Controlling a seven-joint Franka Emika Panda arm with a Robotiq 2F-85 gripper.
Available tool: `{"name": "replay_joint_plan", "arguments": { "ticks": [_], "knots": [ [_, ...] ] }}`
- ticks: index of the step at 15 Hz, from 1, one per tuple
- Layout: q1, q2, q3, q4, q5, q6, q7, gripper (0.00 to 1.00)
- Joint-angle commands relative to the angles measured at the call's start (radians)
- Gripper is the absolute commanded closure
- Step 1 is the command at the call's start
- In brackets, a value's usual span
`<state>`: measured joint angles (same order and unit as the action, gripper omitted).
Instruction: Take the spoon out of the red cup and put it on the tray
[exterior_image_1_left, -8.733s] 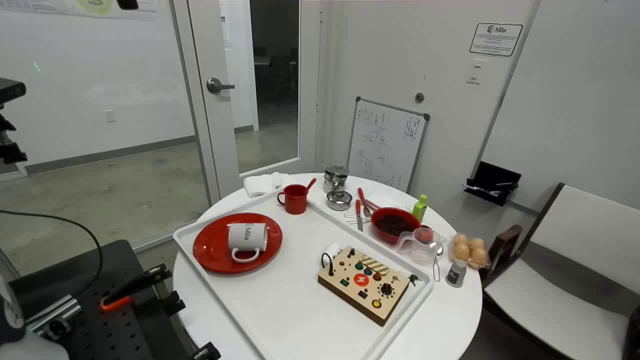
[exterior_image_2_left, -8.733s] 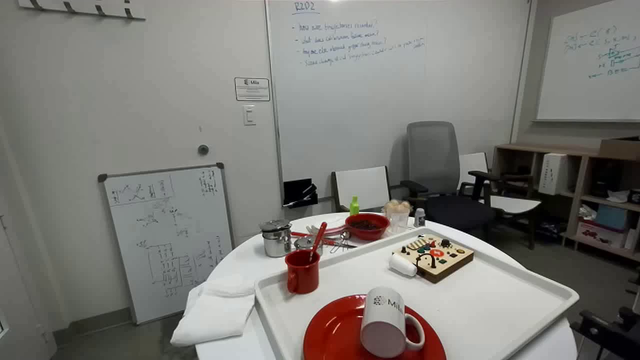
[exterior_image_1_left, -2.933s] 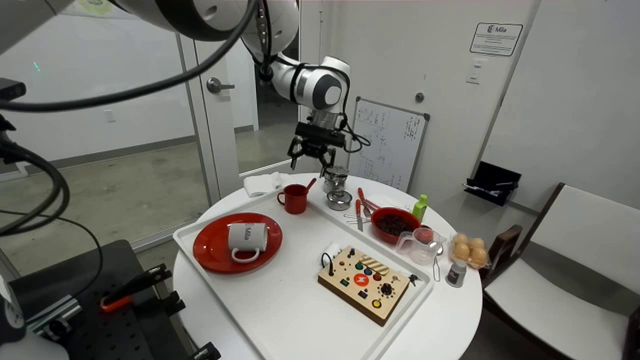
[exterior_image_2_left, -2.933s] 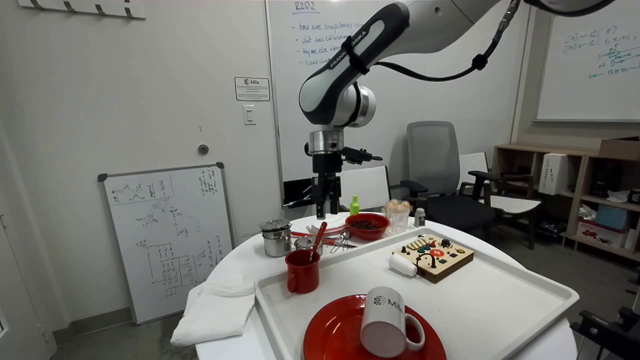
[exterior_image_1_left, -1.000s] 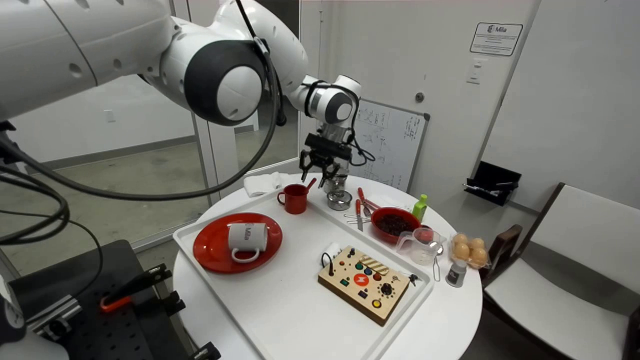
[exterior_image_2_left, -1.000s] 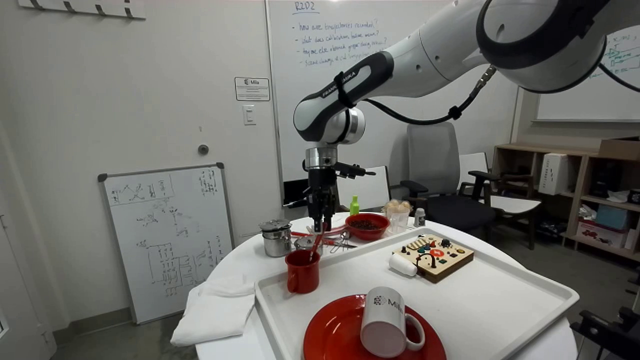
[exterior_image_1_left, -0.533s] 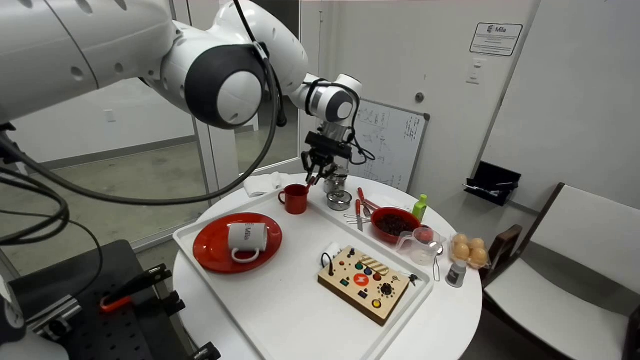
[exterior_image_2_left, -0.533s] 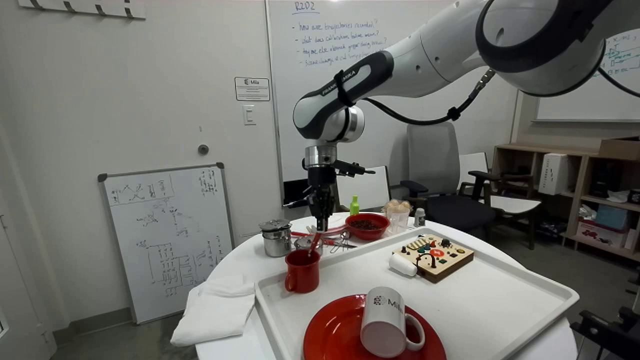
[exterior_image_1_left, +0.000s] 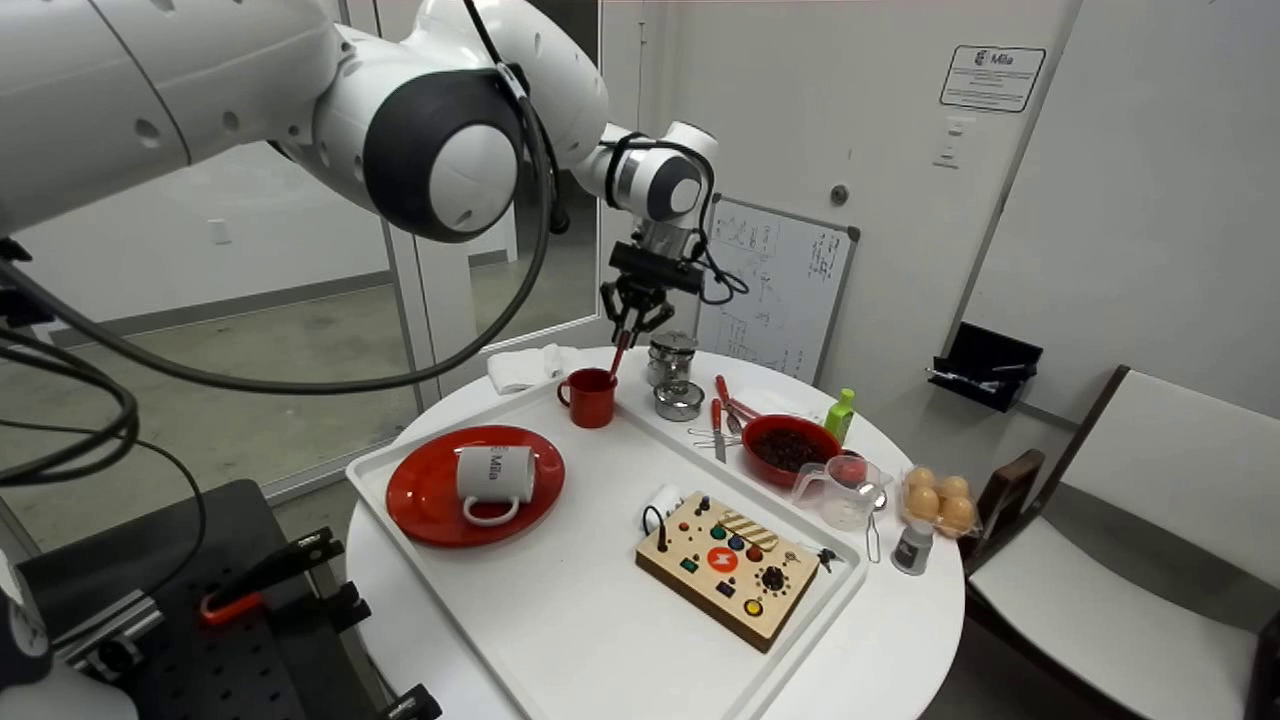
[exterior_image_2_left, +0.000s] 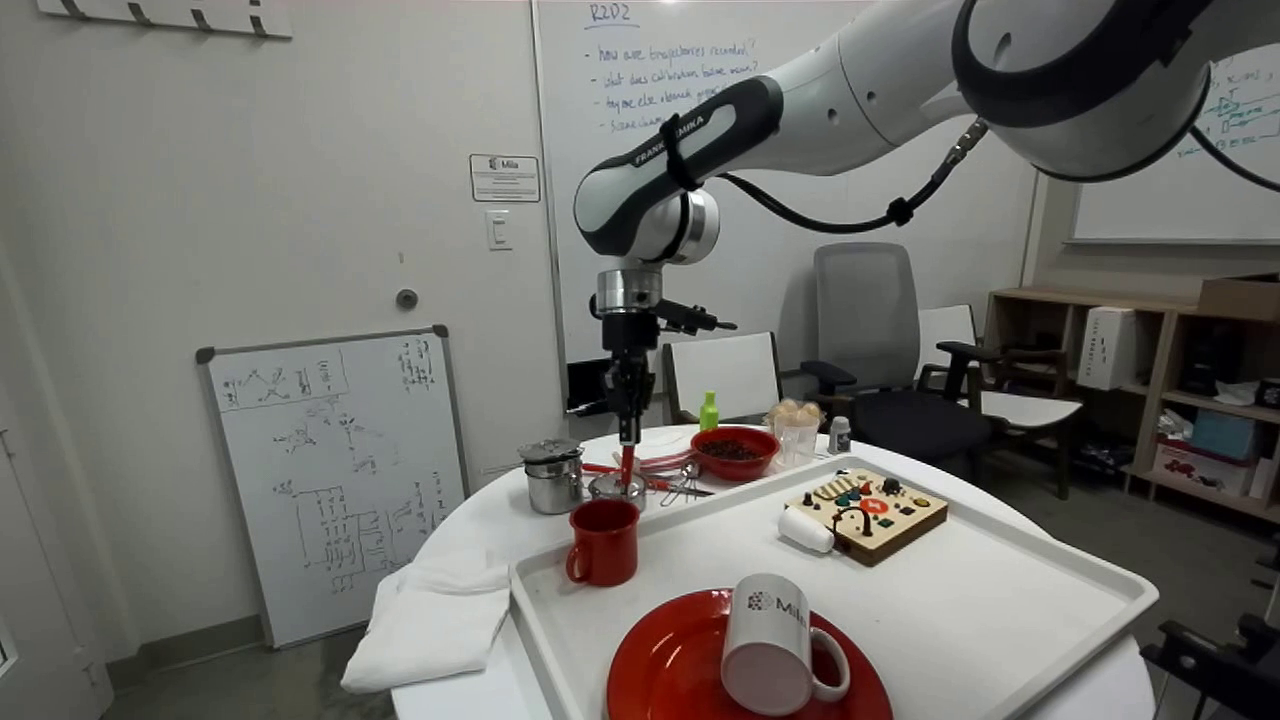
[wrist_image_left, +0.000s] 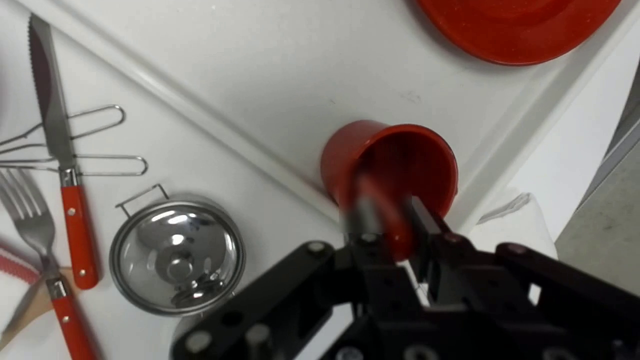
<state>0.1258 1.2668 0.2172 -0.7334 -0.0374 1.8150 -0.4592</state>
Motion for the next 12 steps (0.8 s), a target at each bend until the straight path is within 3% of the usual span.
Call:
{"name": "replay_joint_plan", "arguments": {
  "ticks": [1,7,12],
  "knots": [
    [0.018,-0.083,-0.002,-0.05,-0.026,-0.01,-0.042,0.87],
    [0.032,-0.204,-0.002,-0.154,-0.035,0.041,-0.074,0.87],
    [0.0,-0.359,-0.007,-0.372,-0.022,0.182,-0.038,0.87]
  ]
}}
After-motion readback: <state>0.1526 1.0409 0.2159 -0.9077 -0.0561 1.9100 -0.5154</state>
